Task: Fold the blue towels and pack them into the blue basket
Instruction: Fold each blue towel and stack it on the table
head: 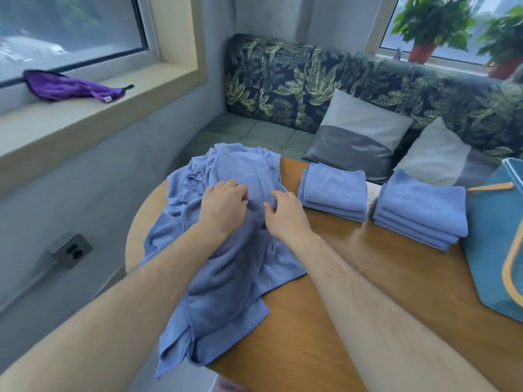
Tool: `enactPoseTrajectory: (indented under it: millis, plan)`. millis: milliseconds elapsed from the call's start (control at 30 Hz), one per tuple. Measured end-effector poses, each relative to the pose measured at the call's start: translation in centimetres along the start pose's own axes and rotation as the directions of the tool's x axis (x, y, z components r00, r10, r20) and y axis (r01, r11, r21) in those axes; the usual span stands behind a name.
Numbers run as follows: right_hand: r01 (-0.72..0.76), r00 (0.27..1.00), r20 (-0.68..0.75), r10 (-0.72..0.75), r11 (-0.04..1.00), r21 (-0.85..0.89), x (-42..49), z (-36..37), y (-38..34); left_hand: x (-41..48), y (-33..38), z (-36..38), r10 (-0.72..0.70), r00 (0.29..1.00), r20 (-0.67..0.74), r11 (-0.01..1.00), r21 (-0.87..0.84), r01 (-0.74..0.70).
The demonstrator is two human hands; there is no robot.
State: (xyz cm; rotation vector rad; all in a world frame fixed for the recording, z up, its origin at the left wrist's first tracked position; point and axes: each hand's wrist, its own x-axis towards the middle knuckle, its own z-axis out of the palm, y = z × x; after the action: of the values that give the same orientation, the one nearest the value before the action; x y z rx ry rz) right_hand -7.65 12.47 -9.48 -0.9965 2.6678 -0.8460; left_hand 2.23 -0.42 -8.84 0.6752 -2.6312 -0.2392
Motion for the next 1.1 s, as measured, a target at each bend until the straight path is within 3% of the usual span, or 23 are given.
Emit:
enactPoseTrajectory:
  millis: [133, 233, 467, 667, 800, 867, 967, 1033, 1100]
  plan:
    - [-0.201, 0.978, 0.018, 0.210, 0.903, 0.379, 0.6, -0.7, -0.3, -0.6, 1.7, -1.1, 0.058, 0.997, -0.045, 0.971, -0.228, -0.066]
    - [-0.228, 0.970, 0.071, 0.232, 0.774, 0.590, 0.6, -1.7, -0.4, -1.5, 3.8, -2.1, 0.137, 0.990, -0.041, 0.919, -0.368, -0.142]
    - [-0.190, 0.962, -0.009, 0.274, 0.692, 0.696, -3.0, -6.0, 1.6, -2.2, 8.1, -2.6, 0.156, 0.987, -0.029, 0.870, -0.470, -0.151]
    - [-0.087, 0.933, -0.235, 0.274, 0.802, 0.591, -9.5, -10.8, 6.7, -4.8, 15.7, -1.3, 0.265, 0.959, 0.098, 0.773, -0.616, -0.150]
    - [-0.137, 0.894, -0.319, 0.313, 0.871, 0.472, -15.3, -12.6, 12.0, -8.1, 20.7, 1.7, 0.332, 0.915, 0.227, 0.757, -0.643, -0.115]
    - [-0.248, 0.890, -0.289, 0.351, 0.908, 0.337, -18.3, -12.7, 14.9, -10.0, 22.4, 3.5, 0.367, 0.862, 0.350, 0.797, -0.595, -0.098]
    - [-0.397, 0.905, -0.107, 0.413, 0.907, 0.139, -21.7, -12.9, 17.7, -12.7, 23.7, 4.9, 0.447, 0.780, 0.437, 0.826, -0.536, -0.173]
    - [-0.437, 0.898, -0.005, 0.439, 0.896, 0.076, -22.7, -13.1, 18.8, -13.7, 23.7, 5.0, 0.458, 0.790, 0.407, 0.808, -0.561, -0.180]
    - [-0.477, 0.877, -0.011, 0.480, 0.873, 0.097, -22.7, -13.2, 19.6, -14.1, 23.1, 4.7, 0.373, 0.869, 0.325, 0.829, -0.538, -0.155]
